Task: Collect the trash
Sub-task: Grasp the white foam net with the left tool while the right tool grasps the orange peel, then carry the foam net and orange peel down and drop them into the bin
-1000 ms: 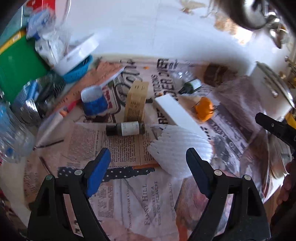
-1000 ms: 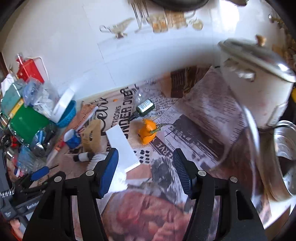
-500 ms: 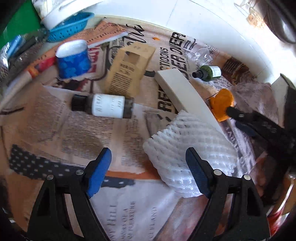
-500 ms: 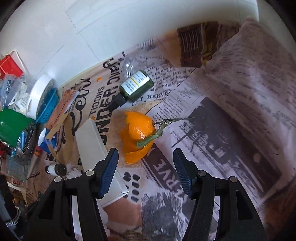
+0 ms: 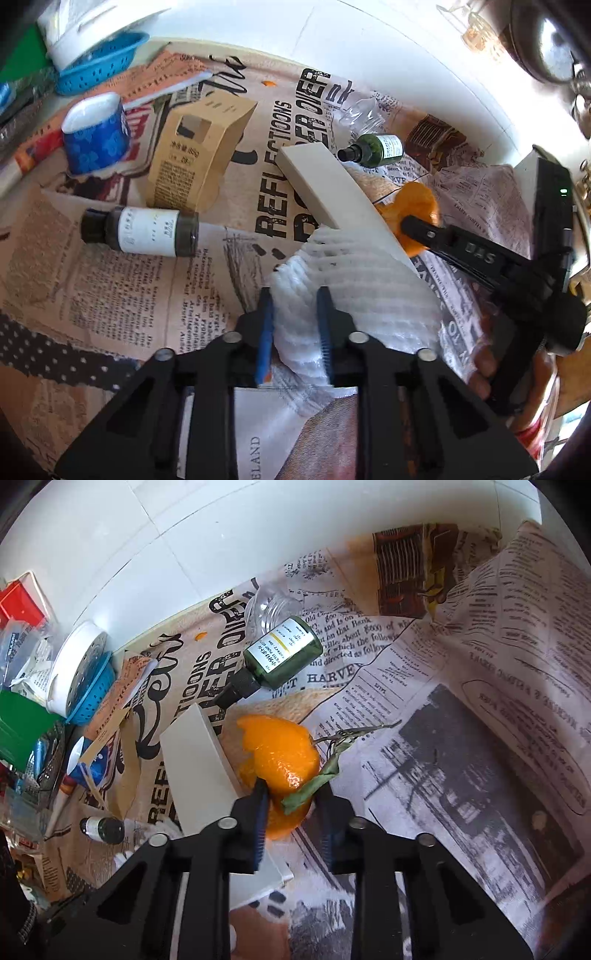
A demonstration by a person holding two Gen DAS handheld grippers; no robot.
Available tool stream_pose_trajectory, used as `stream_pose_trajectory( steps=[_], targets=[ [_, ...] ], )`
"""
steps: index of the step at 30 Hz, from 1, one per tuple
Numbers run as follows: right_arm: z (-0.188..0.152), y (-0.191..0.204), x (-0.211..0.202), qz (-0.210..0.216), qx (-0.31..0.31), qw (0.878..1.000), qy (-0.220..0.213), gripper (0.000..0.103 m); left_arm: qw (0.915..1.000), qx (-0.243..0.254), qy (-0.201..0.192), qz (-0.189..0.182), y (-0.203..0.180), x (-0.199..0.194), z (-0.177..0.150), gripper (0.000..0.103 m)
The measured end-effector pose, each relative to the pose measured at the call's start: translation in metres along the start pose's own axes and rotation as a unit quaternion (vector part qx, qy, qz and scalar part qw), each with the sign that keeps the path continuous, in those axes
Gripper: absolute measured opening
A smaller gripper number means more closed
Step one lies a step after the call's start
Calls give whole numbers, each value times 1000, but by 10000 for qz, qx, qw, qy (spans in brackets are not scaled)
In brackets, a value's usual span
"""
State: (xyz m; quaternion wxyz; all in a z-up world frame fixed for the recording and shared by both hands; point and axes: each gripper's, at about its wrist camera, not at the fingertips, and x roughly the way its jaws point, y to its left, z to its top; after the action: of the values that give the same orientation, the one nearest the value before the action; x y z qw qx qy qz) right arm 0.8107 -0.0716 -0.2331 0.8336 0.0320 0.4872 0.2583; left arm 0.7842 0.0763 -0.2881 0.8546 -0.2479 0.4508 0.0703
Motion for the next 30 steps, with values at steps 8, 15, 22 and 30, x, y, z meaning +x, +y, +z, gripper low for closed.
stream_pose_trajectory(
  steps=[8, 15, 22, 30],
  targets=[
    [-18, 10, -46, -86, 36, 9998, -201, 15, 9990, 292, -320, 120, 0, -48, -4, 17],
    [-39, 42, -97, -115, 0, 9986, -519, 15, 9946, 664, -783, 177, 11, -117, -11, 17],
    [-84, 98, -148, -133, 91, 9957, -911, 15, 9891, 999, -1082, 64, 41, -183, -32, 17],
    [-157, 165, -184, -175, 325, 9916, -1238, 15, 9820, 1463, -1190, -60, 100, -256, -82, 17]
  ],
)
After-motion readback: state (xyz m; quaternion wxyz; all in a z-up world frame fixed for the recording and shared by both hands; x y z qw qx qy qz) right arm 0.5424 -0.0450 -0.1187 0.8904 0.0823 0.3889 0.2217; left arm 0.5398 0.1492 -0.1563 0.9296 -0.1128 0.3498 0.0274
